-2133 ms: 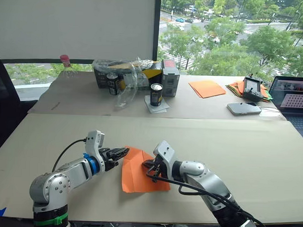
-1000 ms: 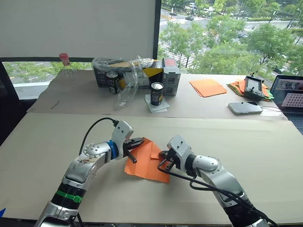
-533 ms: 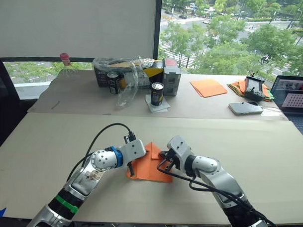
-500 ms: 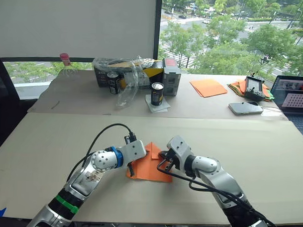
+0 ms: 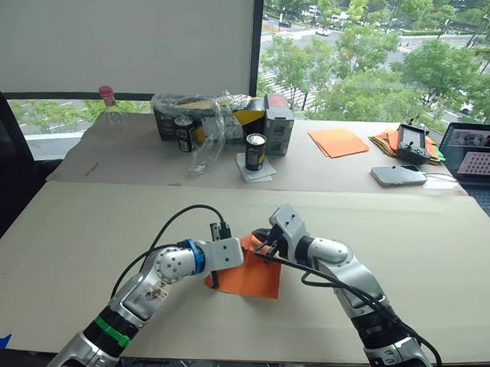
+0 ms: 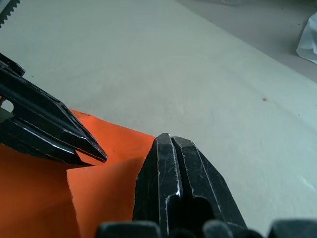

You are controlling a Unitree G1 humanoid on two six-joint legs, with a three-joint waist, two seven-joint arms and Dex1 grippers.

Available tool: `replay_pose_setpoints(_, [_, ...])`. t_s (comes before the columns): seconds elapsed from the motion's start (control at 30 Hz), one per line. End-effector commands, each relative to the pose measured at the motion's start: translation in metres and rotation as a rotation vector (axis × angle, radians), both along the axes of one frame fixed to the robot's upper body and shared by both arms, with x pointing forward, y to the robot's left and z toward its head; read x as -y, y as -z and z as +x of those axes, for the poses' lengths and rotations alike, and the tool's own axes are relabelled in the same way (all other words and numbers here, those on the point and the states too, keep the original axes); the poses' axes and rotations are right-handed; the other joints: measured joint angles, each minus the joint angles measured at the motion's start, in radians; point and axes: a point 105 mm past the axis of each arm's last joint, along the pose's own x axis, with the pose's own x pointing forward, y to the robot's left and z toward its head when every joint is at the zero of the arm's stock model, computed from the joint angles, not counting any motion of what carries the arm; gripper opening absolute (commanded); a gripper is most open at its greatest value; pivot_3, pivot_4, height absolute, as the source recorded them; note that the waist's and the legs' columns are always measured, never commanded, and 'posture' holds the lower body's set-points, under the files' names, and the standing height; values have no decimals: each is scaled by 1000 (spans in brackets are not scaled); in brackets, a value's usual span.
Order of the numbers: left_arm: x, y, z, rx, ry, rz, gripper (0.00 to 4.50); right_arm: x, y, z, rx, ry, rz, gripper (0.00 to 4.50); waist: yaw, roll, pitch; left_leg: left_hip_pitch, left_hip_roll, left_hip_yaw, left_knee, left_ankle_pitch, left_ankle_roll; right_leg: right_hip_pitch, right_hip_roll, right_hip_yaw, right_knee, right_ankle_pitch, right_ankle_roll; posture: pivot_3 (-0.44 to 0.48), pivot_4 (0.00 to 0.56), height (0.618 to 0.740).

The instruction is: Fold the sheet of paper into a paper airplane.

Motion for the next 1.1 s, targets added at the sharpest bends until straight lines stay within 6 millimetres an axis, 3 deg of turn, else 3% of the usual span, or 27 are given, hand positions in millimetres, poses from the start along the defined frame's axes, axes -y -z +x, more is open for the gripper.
replay_pose_setpoints(0.03, [0,3,-2,5,2,24,14,-8,-14,1,58,-54,15,0,0,0,0,0,0,0,0,0,0,0,0,0,0,0,0,0,150,670])
replay_pose_setpoints(0.37, [1,3,-3,-2,-4,11,14,-17,-7,-2,44,-76,44,0,0,0,0,0,0,0,1,0,0,0,0,0,3,0,0,0,150,670])
replay_pose_setpoints(0.8, [3,-1,-4,-15,8,-2,14,-15,3,-2,77,-113,-119,0,-1,0,0,0,0,0,1,0,0,-1,0,0,4,0,0,0,150,670])
replay_pose_setpoints(1.1, [-4,-15,1,-67,-48,-102,14,-14,12,-2,36,-120,-155,0,-1,0,0,0,0,0,1,0,0,-1,0,0,4,0,0,0,150,670])
